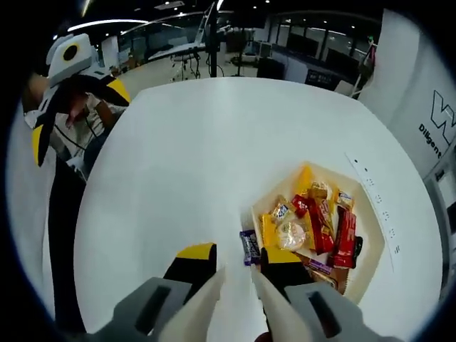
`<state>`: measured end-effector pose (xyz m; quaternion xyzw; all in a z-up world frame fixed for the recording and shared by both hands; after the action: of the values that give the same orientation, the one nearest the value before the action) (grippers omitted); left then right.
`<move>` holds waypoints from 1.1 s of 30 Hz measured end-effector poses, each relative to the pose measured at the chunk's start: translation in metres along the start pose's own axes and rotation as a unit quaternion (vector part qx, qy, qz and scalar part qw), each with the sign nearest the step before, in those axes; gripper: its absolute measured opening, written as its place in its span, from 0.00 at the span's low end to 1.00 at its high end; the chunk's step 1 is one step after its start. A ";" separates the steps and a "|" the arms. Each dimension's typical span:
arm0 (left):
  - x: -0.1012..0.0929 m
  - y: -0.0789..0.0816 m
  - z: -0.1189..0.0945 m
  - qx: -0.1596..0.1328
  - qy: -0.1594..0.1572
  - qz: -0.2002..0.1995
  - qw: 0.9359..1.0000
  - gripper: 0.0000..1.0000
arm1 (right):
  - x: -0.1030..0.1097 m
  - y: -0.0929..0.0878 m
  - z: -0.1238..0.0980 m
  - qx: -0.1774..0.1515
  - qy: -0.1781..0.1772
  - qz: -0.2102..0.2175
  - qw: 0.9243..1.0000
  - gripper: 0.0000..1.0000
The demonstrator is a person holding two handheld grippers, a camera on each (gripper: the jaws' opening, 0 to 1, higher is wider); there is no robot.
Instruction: Place the target food into the container with the food tongs after gripping and lifting it, then release it inside without dropping or visibly crushing the food.
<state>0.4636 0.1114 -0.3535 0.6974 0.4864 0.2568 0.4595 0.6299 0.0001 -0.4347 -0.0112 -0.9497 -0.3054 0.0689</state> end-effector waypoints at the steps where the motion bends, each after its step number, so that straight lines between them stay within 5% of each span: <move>1: 0.001 0.000 0.000 0.000 0.001 -0.001 1.000 0.77 | 0.001 0.001 0.000 0.000 0.001 -0.002 1.000 0.18; 33: 0.011 -0.001 0.004 0.007 0.007 -0.006 1.000 0.77 | -0.010 0.004 0.010 0.004 0.006 -0.016 1.000 0.18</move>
<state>0.4706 0.1196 -0.3572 0.6956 0.4955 0.2558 0.4529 0.6391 0.0093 -0.4417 0.0065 -0.9505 -0.3027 0.0698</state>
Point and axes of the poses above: the point that each gripper's makers call its tool centre point, and the gripper's own axes: z roughly forward along the fingers, x roughly to its left, y roughly out of its top, the point moved 3 cm from there along -z, roughly backward along the fingers, and after that the axes turned 14 degrees about y, right-handed, at the moved point
